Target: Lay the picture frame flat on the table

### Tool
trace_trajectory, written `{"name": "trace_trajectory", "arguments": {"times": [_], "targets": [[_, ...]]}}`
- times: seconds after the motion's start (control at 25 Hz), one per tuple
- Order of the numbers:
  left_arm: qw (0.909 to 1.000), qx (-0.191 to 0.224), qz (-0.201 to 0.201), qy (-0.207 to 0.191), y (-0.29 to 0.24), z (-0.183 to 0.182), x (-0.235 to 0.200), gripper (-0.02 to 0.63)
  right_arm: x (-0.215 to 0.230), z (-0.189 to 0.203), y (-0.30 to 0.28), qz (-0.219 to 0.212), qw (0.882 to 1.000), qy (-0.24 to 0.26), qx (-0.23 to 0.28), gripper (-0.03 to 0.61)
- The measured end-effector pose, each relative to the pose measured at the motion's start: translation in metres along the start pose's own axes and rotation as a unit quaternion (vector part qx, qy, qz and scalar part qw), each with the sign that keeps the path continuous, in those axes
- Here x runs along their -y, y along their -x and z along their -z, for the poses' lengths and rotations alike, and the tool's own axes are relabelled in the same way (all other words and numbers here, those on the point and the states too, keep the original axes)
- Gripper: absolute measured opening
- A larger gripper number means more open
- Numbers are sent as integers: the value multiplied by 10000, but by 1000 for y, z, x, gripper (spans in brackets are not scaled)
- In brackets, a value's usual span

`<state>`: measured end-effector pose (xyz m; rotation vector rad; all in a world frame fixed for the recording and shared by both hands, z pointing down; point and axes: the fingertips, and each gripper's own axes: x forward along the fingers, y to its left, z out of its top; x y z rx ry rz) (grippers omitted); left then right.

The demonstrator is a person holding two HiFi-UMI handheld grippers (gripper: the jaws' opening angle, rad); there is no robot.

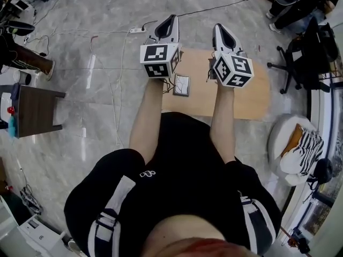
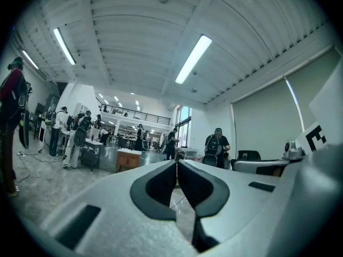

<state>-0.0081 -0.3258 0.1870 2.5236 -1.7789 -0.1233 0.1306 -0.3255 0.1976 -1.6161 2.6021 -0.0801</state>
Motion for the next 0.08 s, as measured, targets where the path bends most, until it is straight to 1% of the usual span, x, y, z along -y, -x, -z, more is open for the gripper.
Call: {"name": "trace_trajectory", "arguments": {"times": [0.08], "targets": [[10000, -8, -9, -6, 1, 0, -1, 14, -2, 0, 0, -15, 10000, 16, 5, 12]]}}
